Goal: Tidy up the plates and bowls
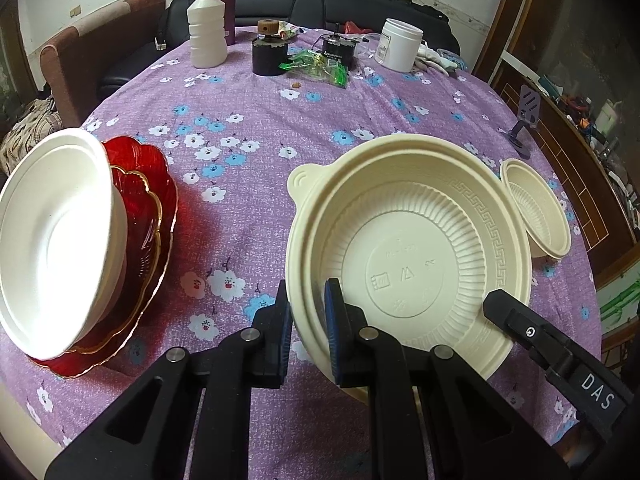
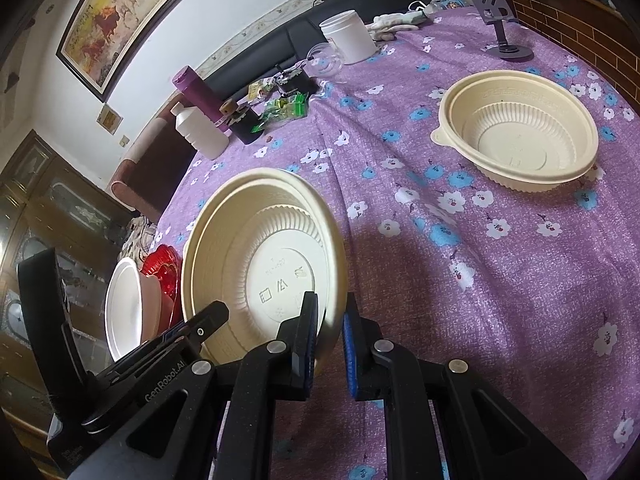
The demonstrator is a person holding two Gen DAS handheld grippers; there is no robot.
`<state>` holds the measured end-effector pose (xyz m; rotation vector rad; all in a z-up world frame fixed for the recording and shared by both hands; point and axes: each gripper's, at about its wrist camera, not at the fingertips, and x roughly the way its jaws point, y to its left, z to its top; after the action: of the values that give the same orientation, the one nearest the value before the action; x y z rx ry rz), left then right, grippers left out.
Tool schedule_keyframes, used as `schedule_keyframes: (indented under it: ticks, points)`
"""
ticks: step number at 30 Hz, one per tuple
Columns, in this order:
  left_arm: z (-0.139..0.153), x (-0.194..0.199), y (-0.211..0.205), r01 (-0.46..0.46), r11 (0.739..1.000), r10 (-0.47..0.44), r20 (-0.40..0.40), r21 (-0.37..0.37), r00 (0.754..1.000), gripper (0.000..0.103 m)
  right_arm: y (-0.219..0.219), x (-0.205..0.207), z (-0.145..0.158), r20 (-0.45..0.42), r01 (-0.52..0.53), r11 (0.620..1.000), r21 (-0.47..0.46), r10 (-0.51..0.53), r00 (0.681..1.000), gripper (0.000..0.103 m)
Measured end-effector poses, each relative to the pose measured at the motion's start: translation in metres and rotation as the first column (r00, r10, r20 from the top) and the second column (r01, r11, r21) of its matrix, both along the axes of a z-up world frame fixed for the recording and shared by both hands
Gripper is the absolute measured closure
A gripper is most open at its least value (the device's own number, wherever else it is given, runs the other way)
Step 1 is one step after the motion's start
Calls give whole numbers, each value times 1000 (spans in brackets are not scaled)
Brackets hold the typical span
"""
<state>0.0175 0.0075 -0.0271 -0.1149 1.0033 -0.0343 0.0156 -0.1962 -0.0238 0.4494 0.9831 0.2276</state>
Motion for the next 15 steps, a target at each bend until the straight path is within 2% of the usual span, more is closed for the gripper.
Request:
schedule_keyframes:
  ticks: [15]
  points:
    - [8,-7,14,-29,1000,30,20,-7,999,90,16,1,7,17,-31,999,-10,31,999,91]
